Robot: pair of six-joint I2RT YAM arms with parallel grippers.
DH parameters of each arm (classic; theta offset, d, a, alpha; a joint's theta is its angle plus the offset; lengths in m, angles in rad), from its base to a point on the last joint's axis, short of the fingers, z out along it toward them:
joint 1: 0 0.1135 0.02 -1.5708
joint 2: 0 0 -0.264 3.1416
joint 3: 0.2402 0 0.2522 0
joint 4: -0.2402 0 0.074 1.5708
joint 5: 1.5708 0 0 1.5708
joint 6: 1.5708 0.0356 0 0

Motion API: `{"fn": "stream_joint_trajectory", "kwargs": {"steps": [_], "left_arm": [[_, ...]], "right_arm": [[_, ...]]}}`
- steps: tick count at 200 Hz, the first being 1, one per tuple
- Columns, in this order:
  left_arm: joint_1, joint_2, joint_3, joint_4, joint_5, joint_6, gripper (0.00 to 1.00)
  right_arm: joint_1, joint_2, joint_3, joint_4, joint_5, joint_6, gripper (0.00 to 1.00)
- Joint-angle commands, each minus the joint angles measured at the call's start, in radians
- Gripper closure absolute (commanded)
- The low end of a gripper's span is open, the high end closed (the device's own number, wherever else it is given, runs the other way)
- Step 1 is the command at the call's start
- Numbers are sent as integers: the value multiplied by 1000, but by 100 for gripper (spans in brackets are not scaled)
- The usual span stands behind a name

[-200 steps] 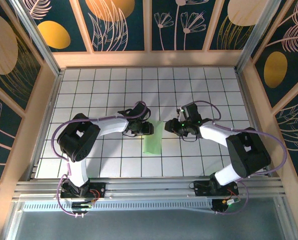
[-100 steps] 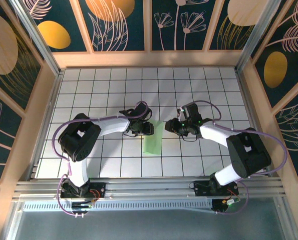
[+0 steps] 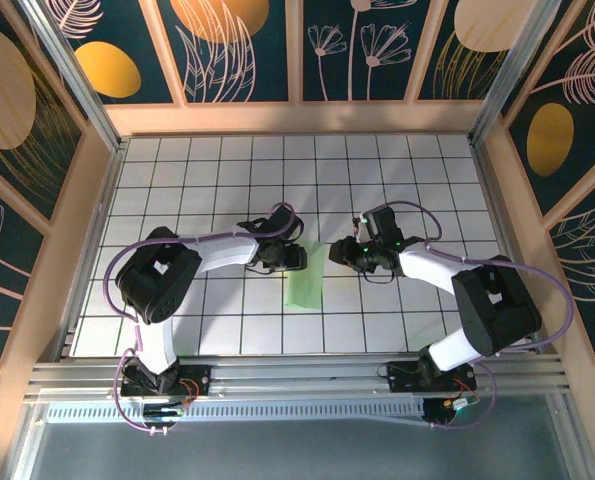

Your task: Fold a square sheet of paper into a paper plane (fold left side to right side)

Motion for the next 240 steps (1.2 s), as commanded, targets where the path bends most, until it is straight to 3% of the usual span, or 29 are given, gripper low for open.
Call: {"fn": "stream_joint_trajectory", "kwargs": {"steps": [1, 110, 166, 194, 240], "left_arm": [[-17, 88, -57, -34, -6, -8, 56], [-16, 87, -60, -28, -6, -11, 55], [-16, 88, -62, -27, -6, -21, 56], [-16, 86, -62, -30, -11, -23, 55], [-16, 86, -62, -31, -14, -24, 56]], "right_arm": [[-6, -13, -19, 11, -13, -6, 61], [-1, -10, -24, 22, -23, 3, 61], [16, 9, -33, 108, -103, 61, 63], [54, 62, -9, 149, -143, 84, 72], [90, 157, 26, 197, -177, 101, 97]]}}
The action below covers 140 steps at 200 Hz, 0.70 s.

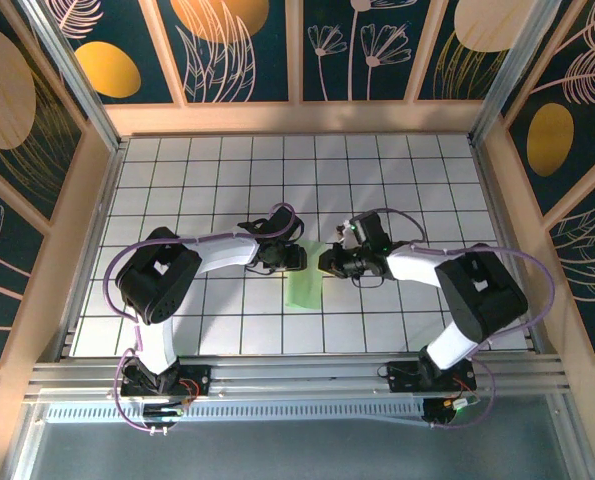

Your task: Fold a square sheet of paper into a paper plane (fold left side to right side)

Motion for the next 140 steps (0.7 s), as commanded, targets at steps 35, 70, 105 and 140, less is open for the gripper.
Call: {"fn": "stream_joint_trajectory", "kwargs": {"steps": [35, 70, 105, 140], "left_arm": [[-12, 88, -59, -37, -6, -19, 56], [-12, 90, -59, -34, -8, -18, 56], [-11, 72, -56, -34, -21, -15, 55], [24, -12, -64, -17, -24, -1, 50]], "right_arm": [[30, 93, 44, 23, -26, 6, 100], [31, 129, 55, -53, 10, -16, 100], [30, 154, 58, -133, 64, -34, 100], [31, 173, 57, -172, 104, -44, 100]]}}
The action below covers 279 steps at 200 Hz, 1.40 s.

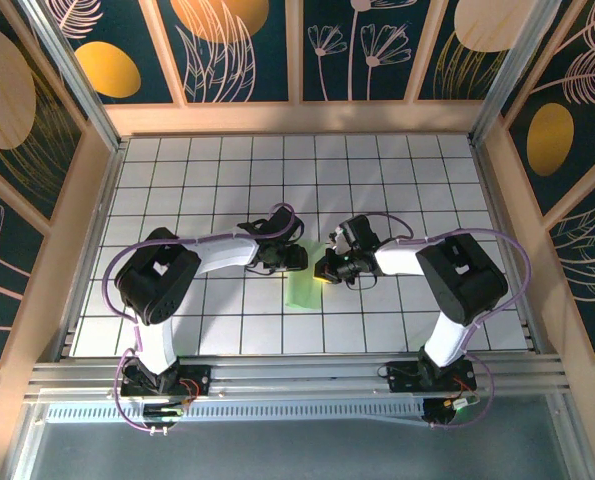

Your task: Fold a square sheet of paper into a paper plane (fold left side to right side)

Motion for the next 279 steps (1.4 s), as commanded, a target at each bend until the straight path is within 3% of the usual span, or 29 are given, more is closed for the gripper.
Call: {"fn": "stream_joint_trajectory", "kwargs": {"steps": [1, 55, 87, 121, 184, 279], "left_arm": [[25, -3, -54, -30, -19, 2, 50], [79, -226, -80, 51, -6, 96, 49], [79, -262, -159, 224, 217, 126, 76], [79, -181, -204, 341, 387, 96, 88], [86, -72, -234, 356, 328, 113, 93], [153, -69, -319, 352, 274, 143, 96]], "right_arm": [[6, 49, -2, -109, 99, -29, 100], [6, 61, -4, -131, 128, -36, 100], [6, 62, -4, -140, 141, -36, 100], [6, 66, -6, -141, 142, -36, 100], [6, 69, -4, -153, 148, -42, 100], [6, 75, -10, -179, 167, -59, 100]]}}
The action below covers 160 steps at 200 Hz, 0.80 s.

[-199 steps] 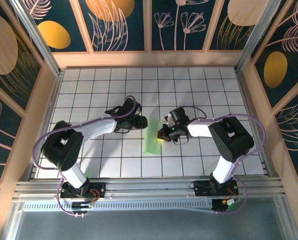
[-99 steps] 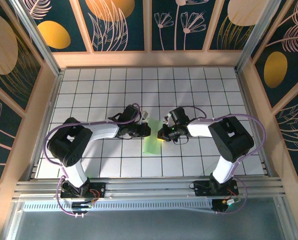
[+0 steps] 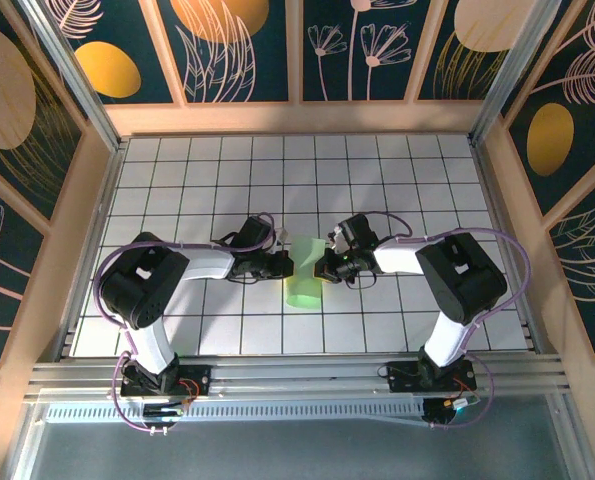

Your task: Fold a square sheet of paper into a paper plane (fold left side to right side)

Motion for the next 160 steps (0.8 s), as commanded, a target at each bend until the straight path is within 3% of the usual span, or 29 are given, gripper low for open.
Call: {"fn": "stream_joint_trajectory", "kwargs": {"steps": [1, 78, 104, 160], "left_arm": [[31, 11, -27, -33, -50, 41, 97], [46, -145, -20, 1, -20, 93, 100], [23, -126, 1, 31, 31, 85, 100], [-24, -23, 29, 23, 31, 96, 100]], "right_arm": [[6, 68, -28, -146, 156, -26, 100], [6, 58, -27, -146, 155, -28, 100], [5, 55, -28, -146, 154, -24, 100], [9, 58, -25, -143, 149, -21, 100]]}}
